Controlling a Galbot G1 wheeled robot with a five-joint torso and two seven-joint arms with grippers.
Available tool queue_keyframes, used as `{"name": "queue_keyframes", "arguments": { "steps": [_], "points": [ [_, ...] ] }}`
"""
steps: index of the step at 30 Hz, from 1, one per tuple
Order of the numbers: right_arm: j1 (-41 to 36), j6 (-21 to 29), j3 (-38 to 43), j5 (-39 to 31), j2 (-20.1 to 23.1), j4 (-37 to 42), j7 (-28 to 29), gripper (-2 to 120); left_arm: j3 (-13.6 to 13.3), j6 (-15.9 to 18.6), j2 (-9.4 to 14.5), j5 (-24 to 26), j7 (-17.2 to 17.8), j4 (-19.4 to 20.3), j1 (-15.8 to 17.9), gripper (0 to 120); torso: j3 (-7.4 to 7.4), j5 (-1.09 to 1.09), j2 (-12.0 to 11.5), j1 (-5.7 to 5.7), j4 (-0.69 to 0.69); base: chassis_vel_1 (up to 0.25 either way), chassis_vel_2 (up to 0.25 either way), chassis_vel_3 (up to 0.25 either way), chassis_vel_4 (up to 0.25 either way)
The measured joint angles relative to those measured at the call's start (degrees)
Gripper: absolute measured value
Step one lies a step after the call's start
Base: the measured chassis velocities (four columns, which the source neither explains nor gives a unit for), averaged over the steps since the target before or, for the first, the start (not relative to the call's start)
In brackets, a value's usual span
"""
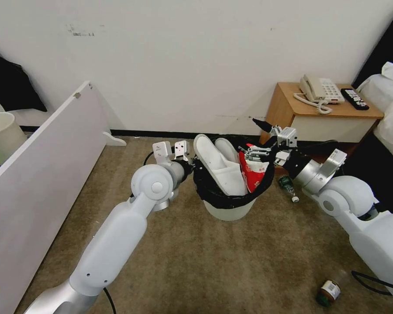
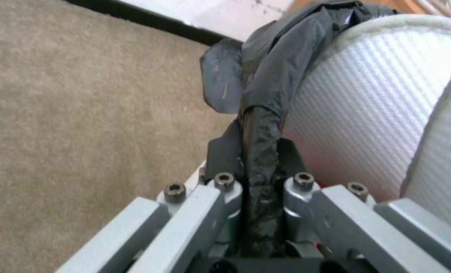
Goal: Pick up the trash bin, then pick up the garbage from the floor and place it into the trash bin.
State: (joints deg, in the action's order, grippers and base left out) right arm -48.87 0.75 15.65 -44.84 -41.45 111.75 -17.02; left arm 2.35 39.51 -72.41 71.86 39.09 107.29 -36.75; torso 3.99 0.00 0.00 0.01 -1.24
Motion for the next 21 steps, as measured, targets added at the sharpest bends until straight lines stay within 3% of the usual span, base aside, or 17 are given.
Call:
{"name": "queue_keyframes", "arguments": {
  "steps": [5, 7, 11, 14, 17, 20, 21],
  "points": [
    [0.4, 3.6, 2.6, -1.2, 0.9, 2.0, 4.5, 100, 1.9, 0.0, 0.3, 0.1, 0.5, 1.0, -0.7, 4, 0.0, 0.0, 0.0, 0.0, -0.01, 0.0, 0.0, 0.0, 0.0],
    [0.7, 8.7, 4.9, -3.7, 2.0, 4.5, 11.5, 100, 2.7, -0.2, 1.0, 0.4, 1.2, 1.8, -1.4, 4, 0.0, -0.01, 0.0, 0.0, -0.01, 0.0, 0.0, 0.0, 0.0],
    [0.7, 13.7, 6.7, -6.0, 3.7, 6.3, 18.2, 100, 3.4, -0.3, 1.7, 0.4, 1.3, 2.4, -2.2, 4, 0.0, 0.0, 0.0, 0.0, 0.01, 0.0, 0.0, 0.0, 0.0],
    [-0.6, 22.6, 9.8, -10.4, 7.3, 8.8, 27.7, 100, 4.3, -0.5, 2.9, 0.6, 1.3, 3.0, -2.8, 4, 0.0, 0.0, 0.0, 0.0, -0.02, 0.0, 0.0, 0.0, 0.0],
    [-1.2, 24.7, 10.6, -11.5, 8.2, 9.3, 29.9, 100, 4.6, -0.5, 3.1, 0.8, 1.4, 3.2, -2.8, 4, 0.0, 0.0, 0.0, 0.0, -0.02, 0.0, 0.0, 0.0, 0.0],
    [-3.1, 31.6, 12.8, -14.5, 10.1, 10.8, 35.8, 100, 5.3, -0.7, 3.5, 1.4, 2.1, 4.1, -2.9, 4, 0.0, 0.01, 0.0, 0.0, -0.02, 0.0, 0.0, 0.0, 0.0],
    [-3.1, 31.6, 12.8, -14.5, 10.1, 10.8, 35.8, 100, 5.3, -0.7, 3.5, 1.4, 2.1, 4.1, -2.9, 4, 0.0, 0.01, 0.0, 0.0, -0.02, 0.0, 0.0, 0.0, 0.0]
  ]
}}
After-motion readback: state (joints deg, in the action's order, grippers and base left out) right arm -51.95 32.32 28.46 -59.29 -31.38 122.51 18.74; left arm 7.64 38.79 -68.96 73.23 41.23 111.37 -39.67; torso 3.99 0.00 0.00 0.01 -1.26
